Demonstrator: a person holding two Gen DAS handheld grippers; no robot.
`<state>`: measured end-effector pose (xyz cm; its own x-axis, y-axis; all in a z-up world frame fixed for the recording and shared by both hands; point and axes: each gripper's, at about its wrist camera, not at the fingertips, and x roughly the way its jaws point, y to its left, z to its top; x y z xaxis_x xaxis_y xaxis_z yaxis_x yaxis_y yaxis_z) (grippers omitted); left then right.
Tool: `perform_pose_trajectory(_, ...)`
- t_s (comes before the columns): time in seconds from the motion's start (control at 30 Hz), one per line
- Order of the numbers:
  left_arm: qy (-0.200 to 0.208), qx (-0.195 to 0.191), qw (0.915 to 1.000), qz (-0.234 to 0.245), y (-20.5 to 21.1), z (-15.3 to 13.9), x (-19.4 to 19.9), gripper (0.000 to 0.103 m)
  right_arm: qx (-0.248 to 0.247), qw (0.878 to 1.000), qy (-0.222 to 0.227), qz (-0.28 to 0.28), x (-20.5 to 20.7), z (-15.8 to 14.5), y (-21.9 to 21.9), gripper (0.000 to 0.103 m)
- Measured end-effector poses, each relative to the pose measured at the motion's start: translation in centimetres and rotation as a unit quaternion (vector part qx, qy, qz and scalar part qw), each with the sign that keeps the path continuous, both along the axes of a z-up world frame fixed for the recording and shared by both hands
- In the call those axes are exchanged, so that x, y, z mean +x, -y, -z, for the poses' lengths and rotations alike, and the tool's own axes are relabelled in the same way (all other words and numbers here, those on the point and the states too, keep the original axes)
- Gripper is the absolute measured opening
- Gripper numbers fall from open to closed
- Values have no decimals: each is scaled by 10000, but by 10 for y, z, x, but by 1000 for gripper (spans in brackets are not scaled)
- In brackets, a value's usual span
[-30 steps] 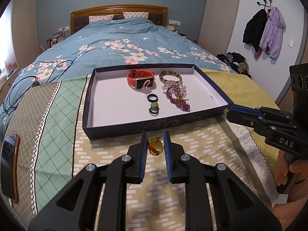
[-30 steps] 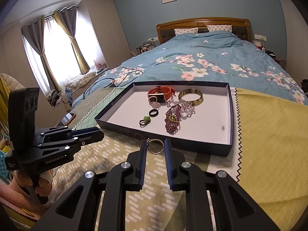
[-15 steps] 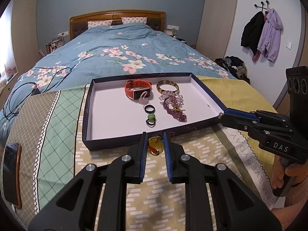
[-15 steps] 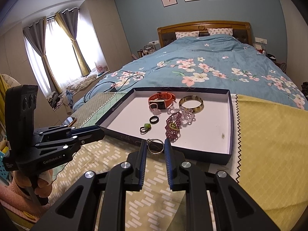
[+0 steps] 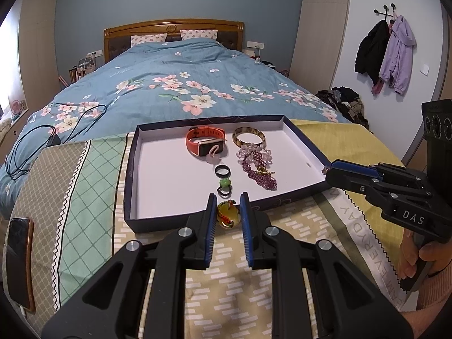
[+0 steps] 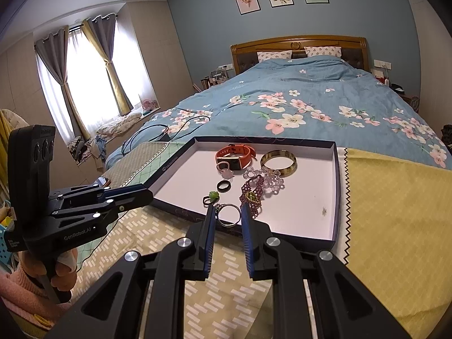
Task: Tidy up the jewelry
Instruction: 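Carry the yellow-stone ring with the left gripper while the right carries the silver ring to the tray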
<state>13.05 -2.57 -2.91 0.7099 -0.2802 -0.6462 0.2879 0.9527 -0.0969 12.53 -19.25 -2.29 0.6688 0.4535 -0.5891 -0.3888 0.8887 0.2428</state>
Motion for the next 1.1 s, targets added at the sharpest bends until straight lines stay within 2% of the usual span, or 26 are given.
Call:
perform_pose_trajectory(0.63,184,51,9998,-1,8,-9,20,17,-190,9997,111,-54,21,-5,-7,17)
perform_pose_trajectory(1.1,134,81,9999,73,16,-7,39,17,-316,9993,131,-124,37,-7,-13,17)
